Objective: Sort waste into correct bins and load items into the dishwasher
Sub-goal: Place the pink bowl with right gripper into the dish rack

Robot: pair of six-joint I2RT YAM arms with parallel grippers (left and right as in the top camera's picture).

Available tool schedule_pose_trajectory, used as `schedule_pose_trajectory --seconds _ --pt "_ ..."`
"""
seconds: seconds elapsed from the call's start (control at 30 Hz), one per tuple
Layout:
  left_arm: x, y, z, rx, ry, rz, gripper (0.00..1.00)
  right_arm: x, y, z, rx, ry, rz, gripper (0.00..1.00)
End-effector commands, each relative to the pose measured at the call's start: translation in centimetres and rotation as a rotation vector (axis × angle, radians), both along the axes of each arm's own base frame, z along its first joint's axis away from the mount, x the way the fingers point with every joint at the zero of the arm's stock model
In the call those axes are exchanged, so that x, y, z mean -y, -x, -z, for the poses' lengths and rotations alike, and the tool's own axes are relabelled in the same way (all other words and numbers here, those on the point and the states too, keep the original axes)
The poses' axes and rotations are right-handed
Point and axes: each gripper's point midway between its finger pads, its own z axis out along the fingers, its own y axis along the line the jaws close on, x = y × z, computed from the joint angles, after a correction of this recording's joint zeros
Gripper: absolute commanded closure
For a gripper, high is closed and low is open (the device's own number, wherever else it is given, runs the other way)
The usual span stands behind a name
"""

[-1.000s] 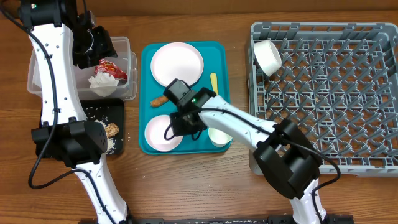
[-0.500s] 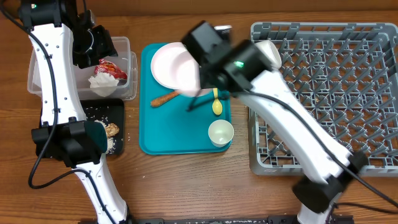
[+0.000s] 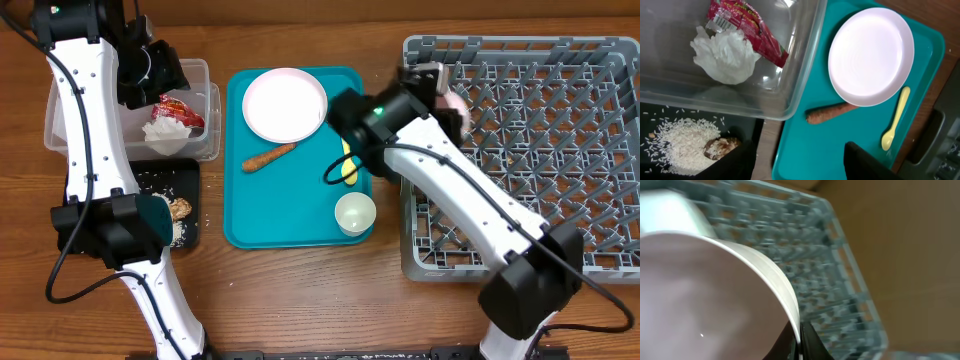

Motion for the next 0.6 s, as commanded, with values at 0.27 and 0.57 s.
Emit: schedule_pose_trajectory --seconds 0.27,0.57 --pt "1.0 -0.4 -1.3 0.052 0.003 0.038 0.41 6.8 -1.0 1.7 0.121 0.018 0.208 0.96" --pt "1.2 -0.8 -1.5 0.066 0.008 0.019 0.4 6.1 -2.1 4.4 -0.007 0.041 0.162 0.96"
